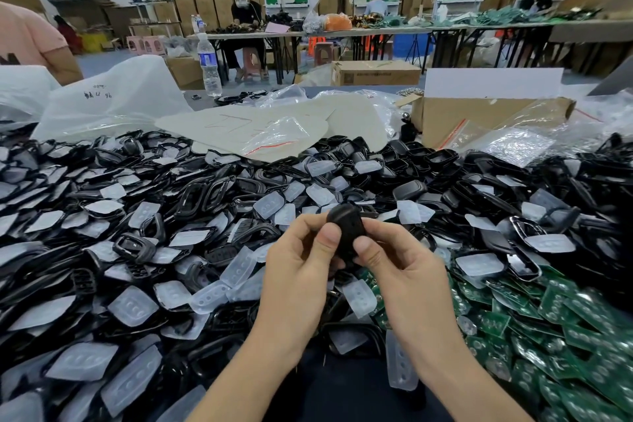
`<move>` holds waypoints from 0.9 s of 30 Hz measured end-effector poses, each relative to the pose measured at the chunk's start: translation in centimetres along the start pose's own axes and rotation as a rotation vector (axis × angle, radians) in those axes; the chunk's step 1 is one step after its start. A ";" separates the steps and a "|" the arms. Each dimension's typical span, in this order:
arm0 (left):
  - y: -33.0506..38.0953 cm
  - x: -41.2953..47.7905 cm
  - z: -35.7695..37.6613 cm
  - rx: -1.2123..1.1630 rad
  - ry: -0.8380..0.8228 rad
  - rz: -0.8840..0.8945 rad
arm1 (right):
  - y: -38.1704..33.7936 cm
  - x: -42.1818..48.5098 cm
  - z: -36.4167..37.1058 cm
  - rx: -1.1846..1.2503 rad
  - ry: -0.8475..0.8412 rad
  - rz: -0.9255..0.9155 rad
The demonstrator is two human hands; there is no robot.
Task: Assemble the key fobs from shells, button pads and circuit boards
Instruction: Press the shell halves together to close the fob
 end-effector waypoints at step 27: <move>-1.4 0.8 0.0 -0.626 -0.129 -0.394 | -1.2 -0.8 0.6 -0.030 -0.151 -0.200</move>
Point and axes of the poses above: each hand's wrist, its own x-axis towards the middle knuckle, its own z-axis out of the palm, y = z × x, the point moved 4 cm from there along x, towards the middle knuckle, and after that the axes turned 1 degree about z, right-handed, at the moved point
